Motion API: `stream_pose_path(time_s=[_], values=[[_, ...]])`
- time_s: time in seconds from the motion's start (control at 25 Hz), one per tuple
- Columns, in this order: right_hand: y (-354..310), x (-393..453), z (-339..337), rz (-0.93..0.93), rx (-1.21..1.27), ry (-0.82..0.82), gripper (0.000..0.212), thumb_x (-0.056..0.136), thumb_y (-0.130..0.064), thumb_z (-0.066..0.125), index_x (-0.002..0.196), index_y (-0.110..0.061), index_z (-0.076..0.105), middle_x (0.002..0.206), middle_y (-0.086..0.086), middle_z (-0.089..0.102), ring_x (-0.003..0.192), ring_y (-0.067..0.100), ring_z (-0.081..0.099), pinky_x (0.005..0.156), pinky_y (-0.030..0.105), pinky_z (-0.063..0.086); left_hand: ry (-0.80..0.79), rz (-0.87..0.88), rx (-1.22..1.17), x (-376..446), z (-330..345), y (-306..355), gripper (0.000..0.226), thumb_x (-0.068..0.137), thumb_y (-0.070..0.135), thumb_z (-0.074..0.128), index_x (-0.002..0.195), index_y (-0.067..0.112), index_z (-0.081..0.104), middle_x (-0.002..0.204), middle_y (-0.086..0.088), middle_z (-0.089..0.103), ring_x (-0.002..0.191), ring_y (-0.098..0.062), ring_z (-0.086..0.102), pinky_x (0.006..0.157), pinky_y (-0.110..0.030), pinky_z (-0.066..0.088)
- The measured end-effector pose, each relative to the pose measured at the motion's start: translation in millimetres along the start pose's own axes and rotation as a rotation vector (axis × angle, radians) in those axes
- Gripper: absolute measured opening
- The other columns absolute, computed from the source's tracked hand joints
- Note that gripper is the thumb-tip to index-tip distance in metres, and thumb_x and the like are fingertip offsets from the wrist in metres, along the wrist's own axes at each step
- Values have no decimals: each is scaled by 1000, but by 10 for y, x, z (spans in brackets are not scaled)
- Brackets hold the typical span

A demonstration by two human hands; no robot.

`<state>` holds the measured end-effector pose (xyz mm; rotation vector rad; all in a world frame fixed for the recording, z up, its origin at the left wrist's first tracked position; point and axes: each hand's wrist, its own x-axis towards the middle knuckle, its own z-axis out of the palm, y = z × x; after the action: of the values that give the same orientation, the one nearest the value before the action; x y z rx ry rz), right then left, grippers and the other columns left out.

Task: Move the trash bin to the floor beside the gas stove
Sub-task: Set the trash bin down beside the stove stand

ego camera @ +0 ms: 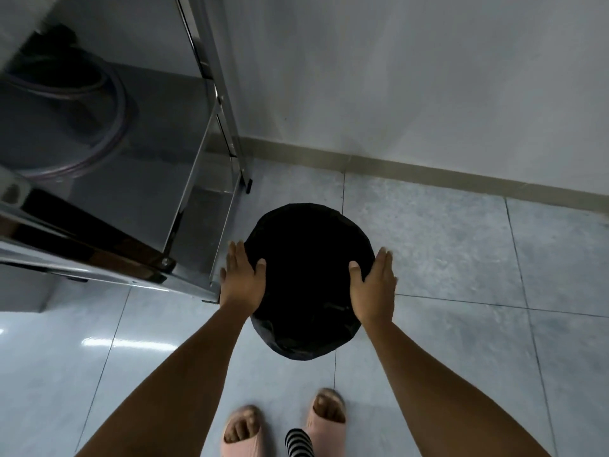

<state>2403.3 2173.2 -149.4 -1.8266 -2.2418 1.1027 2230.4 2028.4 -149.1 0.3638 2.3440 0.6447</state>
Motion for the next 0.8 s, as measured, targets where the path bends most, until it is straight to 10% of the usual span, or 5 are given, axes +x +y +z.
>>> stream_pose_path(time_s=[0.48,0.8], values=[[494,-462,502,-205,-31,177,69,96,-34,37,156,-6,17,166,11,11,149,35,25,98,46,54,291,259,63,-272,556,-496,69,100,48,17,160,14,7,169,-3,7,156,-14,-1,127,-37,0],[261,-30,516,-221,-62,225,73,92,-39,28,156,-6,16,165,12,14,147,38,28,106,48,48,296,268,117,103,439,-264,71,99,49,12,160,15,-2,170,-2,-2,155,-13,-6,126,-34,-5]])
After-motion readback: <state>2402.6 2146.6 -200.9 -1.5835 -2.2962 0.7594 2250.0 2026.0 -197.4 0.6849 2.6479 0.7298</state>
